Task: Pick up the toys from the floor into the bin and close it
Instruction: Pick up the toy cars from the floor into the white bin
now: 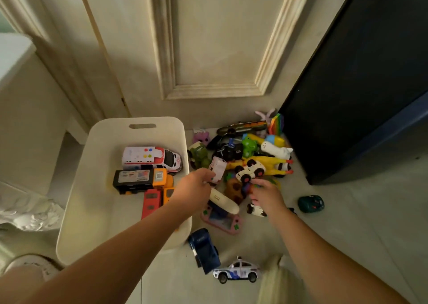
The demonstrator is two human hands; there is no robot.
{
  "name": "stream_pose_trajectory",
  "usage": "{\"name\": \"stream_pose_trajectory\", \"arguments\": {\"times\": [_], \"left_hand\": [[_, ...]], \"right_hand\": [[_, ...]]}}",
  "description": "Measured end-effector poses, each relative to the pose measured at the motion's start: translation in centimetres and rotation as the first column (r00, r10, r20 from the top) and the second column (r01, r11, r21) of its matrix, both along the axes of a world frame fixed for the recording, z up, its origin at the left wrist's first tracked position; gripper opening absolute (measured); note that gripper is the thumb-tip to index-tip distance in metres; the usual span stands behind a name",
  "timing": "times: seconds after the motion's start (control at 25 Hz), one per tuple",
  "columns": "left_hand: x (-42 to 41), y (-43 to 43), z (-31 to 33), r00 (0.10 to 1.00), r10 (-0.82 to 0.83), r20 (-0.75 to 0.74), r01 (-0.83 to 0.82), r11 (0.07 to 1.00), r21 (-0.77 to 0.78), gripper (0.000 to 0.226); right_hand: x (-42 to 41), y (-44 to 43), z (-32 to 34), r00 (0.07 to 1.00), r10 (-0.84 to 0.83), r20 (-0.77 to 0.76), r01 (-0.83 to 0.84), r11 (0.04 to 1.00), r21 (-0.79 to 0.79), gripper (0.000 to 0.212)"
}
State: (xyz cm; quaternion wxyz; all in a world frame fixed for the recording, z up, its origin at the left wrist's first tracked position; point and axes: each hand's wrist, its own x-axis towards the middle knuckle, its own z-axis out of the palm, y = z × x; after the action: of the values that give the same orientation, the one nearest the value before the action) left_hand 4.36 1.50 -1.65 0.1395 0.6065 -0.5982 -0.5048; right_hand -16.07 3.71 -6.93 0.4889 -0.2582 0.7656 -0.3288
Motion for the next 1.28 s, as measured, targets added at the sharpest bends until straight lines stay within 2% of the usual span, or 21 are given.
{"name": "stream_pose_trajectory", "arguments": {"times": [0.08, 0.24, 0.32, 0.4, 0.44, 0.48, 0.56, 0.64, 0.72, 0.76, 0.84, 0.92, 1.0, 1.04, 1.08, 1.16, 1.2, 1.28], "left_hand": [[0.0, -1.6, -0.5, 0.992, 0.068, -0.111, -0.062, 0.997, 0.056, 0.038], [0.8, -4.7, -0.4, 0.911, 0.214, -0.353, -0.145, 0.967, 0.211, 0.044], [1.0, -5.9, -0.3, 0.898, 0.229, -0.375, -0.140, 0.958, 0.251, 0.054], [0.8, -6.6, 0.0, 0.900, 0.215, -0.379, -0.107, 0.952, 0.287, 0.062], [0.6, -6.8, 0.1, 0.902, 0.208, -0.379, -0.090, 0.947, 0.308, 0.065], [0.3, -7.0, 0.1, 0.906, 0.205, -0.371, -0.082, 0.944, 0.321, 0.067], [-0.2, -7.2, 0.0, 0.928, 0.200, -0.315, -0.097, 0.944, 0.314, 0.069], [-0.9, -7.2, -0.2, 0.950, 0.191, -0.247, -0.113, 0.948, 0.298, 0.072], [-1.7, -7.0, -0.3, 0.952, 0.208, -0.223, -0.134, 0.942, 0.307, 0.082], [-2.1, -6.9, -0.2, 0.951, 0.212, -0.224, -0.136, 0.941, 0.310, 0.088], [-2.6, -6.7, -0.3, 0.960, 0.185, -0.212, -0.121, 0.952, 0.281, 0.098], [-2.5, -6.6, -0.6, 0.978, 0.136, -0.158, -0.097, 0.968, 0.233, 0.097], [-2.5, -6.3, -0.5, 0.981, 0.117, -0.153, -0.080, 0.970, 0.231, 0.086], [-2.6, -6.0, -0.6, 0.976, 0.116, -0.185, -0.070, 0.968, 0.240, 0.074], [-2.8, -5.7, -0.3, 0.967, 0.111, -0.228, -0.053, 0.967, 0.249, 0.056], [-3.2, -5.4, 0.1, 0.942, 0.093, -0.322, -0.004, 0.964, 0.265, 0.021], [-3.3, -5.3, 0.2, 0.930, 0.089, -0.356, 0.014, 0.961, 0.277, 0.015], [-3.5, -5.4, 0.3, 0.920, 0.098, -0.380, 0.031, 0.947, 0.319, 0.015]], "right_hand": [[2.3, -2.1, -1.5, 0.992, 0.120, -0.034, -0.120, 0.993, -0.016, 0.032], [7.1, -7.9, -5.1, 0.949, 0.300, -0.093, -0.306, 0.950, -0.056, 0.030], [7.3, -9.9, -8.5, 0.872, 0.453, -0.188, -0.446, 0.892, 0.081, 0.034], [6.5, -10.7, -11.9, 0.795, 0.572, -0.203, -0.527, 0.817, 0.235, 0.056], [6.7, -10.4, -11.1, 0.822, 0.534, -0.199, -0.490, 0.840, 0.232, 0.058], [6.8, -10.2, -10.6, 0.836, 0.482, -0.262, -0.441, 0.874, 0.202, 0.053], [7.0, -9.6, -8.1, 0.844, 0.400, -0.357, -0.393, 0.915, 0.095, 0.037], [6.7, -8.5, -5.6, 0.864, 0.279, -0.419, -0.341, 0.936, -0.081, 0.026], [6.8, -7.0, -2.3, 0.915, 0.195, -0.353, -0.296, 0.919, -0.261, 0.009], [6.9, -6.2, -0.6, 0.943, 0.192, -0.271, -0.272, 0.916, -0.296, 0.007], [6.6, -4.8, 1.7, 0.964, 0.245, -0.106, -0.266, 0.914, -0.308, 0.007], [5.8, -4.0, 2.9, 0.966, 0.258, 0.021, -0.242, 0.928, -0.283, 0.007], [3.9, -3.7, 2.8, 0.983, 0.124, 0.133, -0.081, 0.954, -0.290, 0.014], [2.5, -3.5, 2.9, 0.994, 0.008, 0.106, 0.024, 0.954, -0.300, 0.017], [0.7, -3.4, 2.2, 0.994, -0.110, -0.012, 0.101, 0.947, -0.306, 0.019], [-3.8, -2.2, -0.2, 0.913, -0.248, -0.323, 0.173, 0.955, -0.243, 0.020], [-6.0, -1.3, -1.8, 0.870, -0.236, -0.434, 0.191, 0.971, -0.146, 0.025], [-9.6, 1.0, -5.1, 0.834, -0.036, -0.550, 0.170, 0.966, 0.194, 0.049]]}}
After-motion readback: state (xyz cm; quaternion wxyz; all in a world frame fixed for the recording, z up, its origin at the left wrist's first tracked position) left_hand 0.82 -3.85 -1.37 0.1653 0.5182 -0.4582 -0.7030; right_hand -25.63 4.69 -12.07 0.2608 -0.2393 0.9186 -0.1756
